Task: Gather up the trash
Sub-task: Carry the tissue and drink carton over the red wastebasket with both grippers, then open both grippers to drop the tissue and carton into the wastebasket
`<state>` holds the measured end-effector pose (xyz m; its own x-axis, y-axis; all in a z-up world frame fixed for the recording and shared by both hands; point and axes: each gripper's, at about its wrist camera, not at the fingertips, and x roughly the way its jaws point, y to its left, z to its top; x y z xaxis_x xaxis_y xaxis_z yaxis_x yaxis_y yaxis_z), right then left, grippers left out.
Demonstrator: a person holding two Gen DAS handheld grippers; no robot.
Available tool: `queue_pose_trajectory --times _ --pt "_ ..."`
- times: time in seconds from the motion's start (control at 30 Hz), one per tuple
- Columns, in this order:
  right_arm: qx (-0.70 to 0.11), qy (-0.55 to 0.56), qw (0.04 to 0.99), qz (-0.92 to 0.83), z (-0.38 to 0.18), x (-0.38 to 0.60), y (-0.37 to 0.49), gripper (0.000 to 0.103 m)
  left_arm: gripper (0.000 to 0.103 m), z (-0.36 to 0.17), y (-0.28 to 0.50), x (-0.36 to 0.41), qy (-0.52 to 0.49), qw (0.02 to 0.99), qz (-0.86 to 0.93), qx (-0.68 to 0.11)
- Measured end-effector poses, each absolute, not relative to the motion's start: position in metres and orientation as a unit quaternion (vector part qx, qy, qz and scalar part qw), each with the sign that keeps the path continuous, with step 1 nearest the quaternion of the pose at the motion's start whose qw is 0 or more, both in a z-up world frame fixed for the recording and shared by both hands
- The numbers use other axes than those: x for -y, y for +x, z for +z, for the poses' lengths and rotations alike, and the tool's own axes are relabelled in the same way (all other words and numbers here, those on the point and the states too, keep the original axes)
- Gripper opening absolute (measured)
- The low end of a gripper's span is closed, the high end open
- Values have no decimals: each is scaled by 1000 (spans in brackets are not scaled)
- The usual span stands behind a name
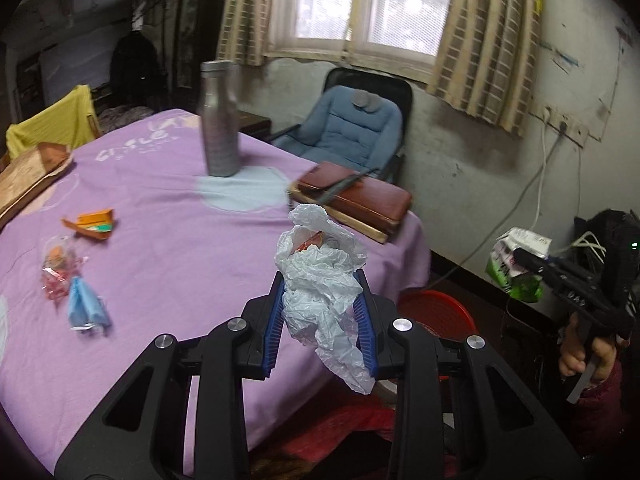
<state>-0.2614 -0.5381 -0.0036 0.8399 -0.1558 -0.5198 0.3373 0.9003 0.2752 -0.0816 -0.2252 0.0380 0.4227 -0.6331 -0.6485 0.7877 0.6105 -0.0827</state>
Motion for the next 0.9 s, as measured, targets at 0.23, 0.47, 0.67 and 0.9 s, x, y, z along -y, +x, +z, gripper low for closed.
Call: queue_pose_trajectory --times 0.23,0.47,0.67,0.9 --pt "-333 245 898 -151 -86 581 -254 33 34 18 -97 282 151 802 -460 -348" --pt "-323 277 888 -173 -110 599 -270 52 34 -13 -115 338 190 761 -494 -374" --pt "-292 287 889 -203 -108 618 -293 52 34 -44 -131 392 227 723 -519 -396" --pt "-277 294 888 -219 -111 632 -307 52 34 -72 -143 439 260 686 -538 -415"
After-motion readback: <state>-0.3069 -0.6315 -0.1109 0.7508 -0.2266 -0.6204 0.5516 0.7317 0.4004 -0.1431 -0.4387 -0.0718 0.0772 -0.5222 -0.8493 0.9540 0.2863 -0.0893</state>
